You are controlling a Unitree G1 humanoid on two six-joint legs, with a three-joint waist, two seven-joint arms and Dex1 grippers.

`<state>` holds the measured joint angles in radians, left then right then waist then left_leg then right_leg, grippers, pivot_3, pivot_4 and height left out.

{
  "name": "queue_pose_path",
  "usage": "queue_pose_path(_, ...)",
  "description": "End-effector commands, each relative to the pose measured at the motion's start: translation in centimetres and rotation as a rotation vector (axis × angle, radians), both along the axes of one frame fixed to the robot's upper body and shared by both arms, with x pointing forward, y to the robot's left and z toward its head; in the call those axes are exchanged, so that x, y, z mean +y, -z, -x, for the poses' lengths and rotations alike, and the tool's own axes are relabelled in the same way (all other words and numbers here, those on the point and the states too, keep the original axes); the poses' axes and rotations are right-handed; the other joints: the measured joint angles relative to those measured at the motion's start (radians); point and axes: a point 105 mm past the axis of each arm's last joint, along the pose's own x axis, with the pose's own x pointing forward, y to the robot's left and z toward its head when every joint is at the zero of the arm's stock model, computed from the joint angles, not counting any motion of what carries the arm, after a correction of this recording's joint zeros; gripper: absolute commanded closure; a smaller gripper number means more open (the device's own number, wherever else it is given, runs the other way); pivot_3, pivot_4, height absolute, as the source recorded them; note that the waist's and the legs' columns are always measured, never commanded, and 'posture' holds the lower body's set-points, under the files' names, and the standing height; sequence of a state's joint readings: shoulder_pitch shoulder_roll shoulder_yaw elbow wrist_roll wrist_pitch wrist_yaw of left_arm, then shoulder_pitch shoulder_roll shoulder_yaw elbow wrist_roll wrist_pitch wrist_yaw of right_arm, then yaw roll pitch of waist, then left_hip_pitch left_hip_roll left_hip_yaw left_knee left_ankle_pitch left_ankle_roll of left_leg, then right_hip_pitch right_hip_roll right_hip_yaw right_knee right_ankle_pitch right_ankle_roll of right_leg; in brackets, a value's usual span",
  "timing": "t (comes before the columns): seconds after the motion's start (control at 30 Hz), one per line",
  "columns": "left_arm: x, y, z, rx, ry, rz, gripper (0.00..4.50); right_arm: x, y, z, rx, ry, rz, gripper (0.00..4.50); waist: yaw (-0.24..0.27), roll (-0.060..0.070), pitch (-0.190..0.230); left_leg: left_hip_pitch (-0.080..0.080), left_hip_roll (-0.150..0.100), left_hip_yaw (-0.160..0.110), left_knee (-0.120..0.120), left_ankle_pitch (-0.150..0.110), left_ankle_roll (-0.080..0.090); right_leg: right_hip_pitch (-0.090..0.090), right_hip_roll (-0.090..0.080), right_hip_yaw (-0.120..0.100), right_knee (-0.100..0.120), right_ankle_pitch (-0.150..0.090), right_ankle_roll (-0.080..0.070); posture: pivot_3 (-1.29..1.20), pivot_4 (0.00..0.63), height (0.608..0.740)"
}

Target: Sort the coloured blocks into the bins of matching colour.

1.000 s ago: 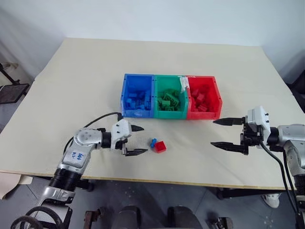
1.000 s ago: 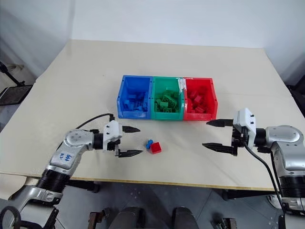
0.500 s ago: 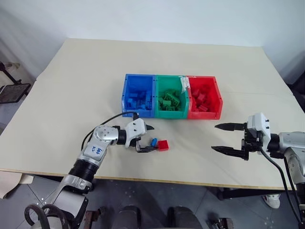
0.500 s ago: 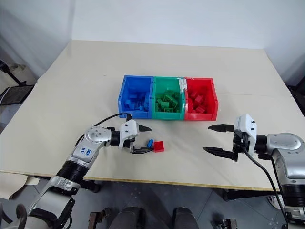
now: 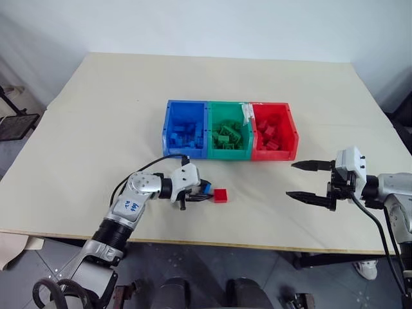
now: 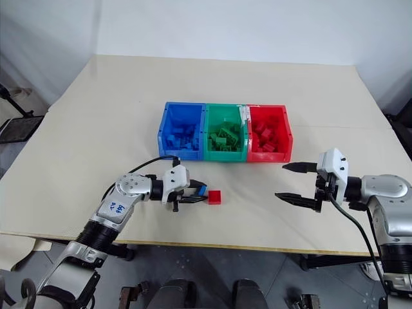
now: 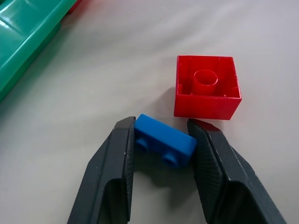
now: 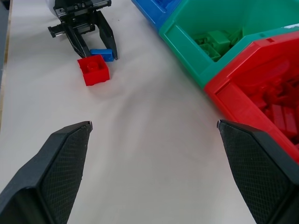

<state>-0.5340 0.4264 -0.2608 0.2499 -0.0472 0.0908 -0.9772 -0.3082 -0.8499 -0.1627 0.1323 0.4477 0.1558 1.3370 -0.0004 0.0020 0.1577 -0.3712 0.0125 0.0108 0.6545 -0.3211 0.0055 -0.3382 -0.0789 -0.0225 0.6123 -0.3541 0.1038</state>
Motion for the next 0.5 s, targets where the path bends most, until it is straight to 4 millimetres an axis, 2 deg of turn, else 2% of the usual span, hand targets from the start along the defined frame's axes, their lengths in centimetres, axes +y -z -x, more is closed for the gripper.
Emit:
queue_pose_path(0.03,1.4,-2.7,-0.1,-0.036,-0.042,0.091,3.13,-0.4,-1.0,-0.2,-0.041,0.007,0.01,0.0,-0.002,0.0,0.0,0.0,0.0,0.0,0.0,0.0,0.0,0.0,0.0,0.0,0.0,0.0,0.0,0.0,0.15,0.74)
queue_pose_path(0.13,2.3,-7.5,-0.9,-0.116,-0.116,0.23,3.13,-0.5,-1.0,-0.2,-0.044,0.011,0.01,0.0,0.0,0.0,0.0,-0.001,0.001,0.0,0.0,0.0,0.0,-0.001,0.0,0.0,0.0,0.0,0.0,0.0,0.15,0.74)
queue_pose_path(0.2,2.6,-9.0,-1.2,-0.116,-0.147,0.266,3.13,-0.6,-1.0,-0.2,-0.045,0.013,0.01,0.0,0.007,0.0,0.0,-0.001,0.0,-0.001,0.002,0.0,0.0,0.0,0.0,0.0,0.0,0.0,0.0,0.0,0.15,0.74)
queue_pose_path(0.3,3.7,-12.0,-3.8,-0.247,-0.278,0.298,3.13,-0.6,-0.9,-0.3,-0.046,0.016,0.008,0.0,0.015,0.0,0.0,-0.001,-0.001,-0.002,0.002,0.0,0.0,0.0,-0.001,0.0,0.0,0.0,0.0,0.0,0.15,0.74)
queue_pose_path(0.4,5.5,-12.9,-7.5,-0.314,-0.493,0.281,3.13,-0.5,-0.9,-0.3,-0.045,0.017,0.004,0.0,0.022,0.0,0.0,-0.001,-0.001,-0.001,0.002,0.0,0.0,0.0,0.0,0.0,0.0,0.0,0.001,0.0,0.15,0.74)
queue_pose_path(0.5,5.2,-12.2,-9.4,-0.326,-0.536,0.263,3.13,-0.4,-0.9,-0.4,-0.044,0.014,0.004,0.0,0.024,0.0,0.0,-0.001,-0.001,0.0,0.002,0.0,0.0,0.0,0.0,-0.002,0.0,0.002,0.004,0.0,0.15,0.74)
